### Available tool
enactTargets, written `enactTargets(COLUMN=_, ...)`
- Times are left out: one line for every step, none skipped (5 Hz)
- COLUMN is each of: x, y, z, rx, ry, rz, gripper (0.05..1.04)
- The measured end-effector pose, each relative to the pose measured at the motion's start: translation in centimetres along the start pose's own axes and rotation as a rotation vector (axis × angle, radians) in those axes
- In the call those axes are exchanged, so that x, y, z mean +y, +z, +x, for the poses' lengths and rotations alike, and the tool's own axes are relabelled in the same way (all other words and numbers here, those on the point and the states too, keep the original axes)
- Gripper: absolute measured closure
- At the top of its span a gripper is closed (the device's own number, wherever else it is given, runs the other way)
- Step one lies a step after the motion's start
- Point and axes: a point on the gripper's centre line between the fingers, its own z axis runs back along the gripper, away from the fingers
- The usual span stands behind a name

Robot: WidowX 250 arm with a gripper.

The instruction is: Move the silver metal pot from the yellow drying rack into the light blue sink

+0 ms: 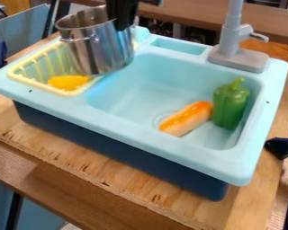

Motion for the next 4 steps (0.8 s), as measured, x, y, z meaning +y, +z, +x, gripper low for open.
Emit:
enactTargets(x=-1.8, y=-1.3, z=1.1, rx=0.019, ry=-0.067, rz=-0.022, gripper=1.030)
enactTargets(x=-2.7, y=-2.4, z=2.3, rx=0.009, ry=-0.100, rz=-0.070, gripper=1.031)
enactTargets(x=-3.8, y=-3.0, z=3.4, rx=-0.009, ry=-0.120, rz=-0.107, gripper=1.031)
enactTargets(x=-5.5, y=-3.3, z=4.0, rx=-0.012, ry=-0.164, rz=-0.119, gripper=1.031)
